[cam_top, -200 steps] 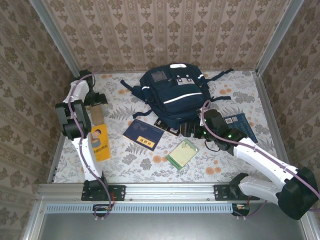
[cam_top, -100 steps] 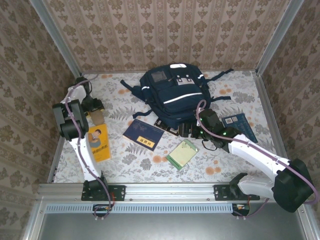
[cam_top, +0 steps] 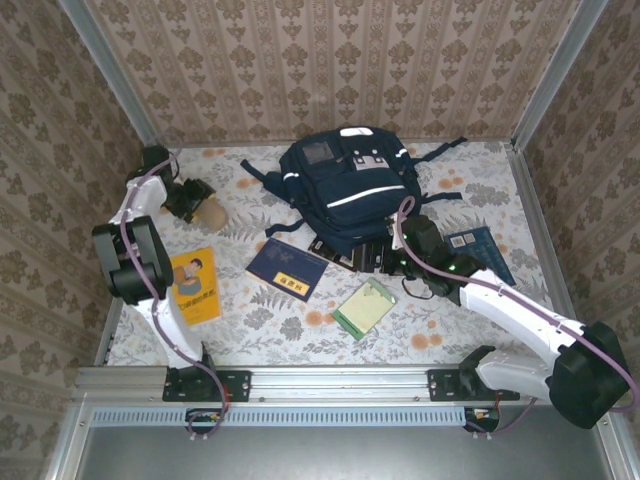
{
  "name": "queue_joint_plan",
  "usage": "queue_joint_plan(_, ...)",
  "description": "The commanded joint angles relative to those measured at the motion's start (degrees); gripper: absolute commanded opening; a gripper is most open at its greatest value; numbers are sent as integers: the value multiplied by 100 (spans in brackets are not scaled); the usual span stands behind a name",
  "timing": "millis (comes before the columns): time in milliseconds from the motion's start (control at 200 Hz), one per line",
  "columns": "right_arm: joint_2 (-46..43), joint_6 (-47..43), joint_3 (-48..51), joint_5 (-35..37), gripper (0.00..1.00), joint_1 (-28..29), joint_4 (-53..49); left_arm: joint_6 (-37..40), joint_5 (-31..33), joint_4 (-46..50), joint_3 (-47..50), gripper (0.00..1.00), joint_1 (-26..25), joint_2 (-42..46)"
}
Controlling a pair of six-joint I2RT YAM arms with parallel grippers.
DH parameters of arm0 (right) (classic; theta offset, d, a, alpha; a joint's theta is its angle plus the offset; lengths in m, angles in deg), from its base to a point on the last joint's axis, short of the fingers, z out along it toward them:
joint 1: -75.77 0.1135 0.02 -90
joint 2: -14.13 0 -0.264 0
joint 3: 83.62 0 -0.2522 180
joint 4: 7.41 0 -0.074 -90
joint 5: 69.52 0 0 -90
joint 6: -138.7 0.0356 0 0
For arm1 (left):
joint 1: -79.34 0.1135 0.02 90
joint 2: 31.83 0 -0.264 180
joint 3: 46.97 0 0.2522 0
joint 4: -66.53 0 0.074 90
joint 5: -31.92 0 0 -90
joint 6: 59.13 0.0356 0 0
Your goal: Pack the student bag
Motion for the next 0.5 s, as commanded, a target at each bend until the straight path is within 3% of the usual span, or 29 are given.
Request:
queue_joint_plan(0,99,293,-340,-574,91,36,464,-1158,-730,-487,273,57,-497,573)
queue_joint_plan(270,695,463,-1074,-1570,90,71,835,-2127,-583,-225,761,58,-1861,1425)
queue_joint_plan(495,1199,551,-1376,-1753,91,315,1104,-2493,-520,-71,1049,60,-2714,1814)
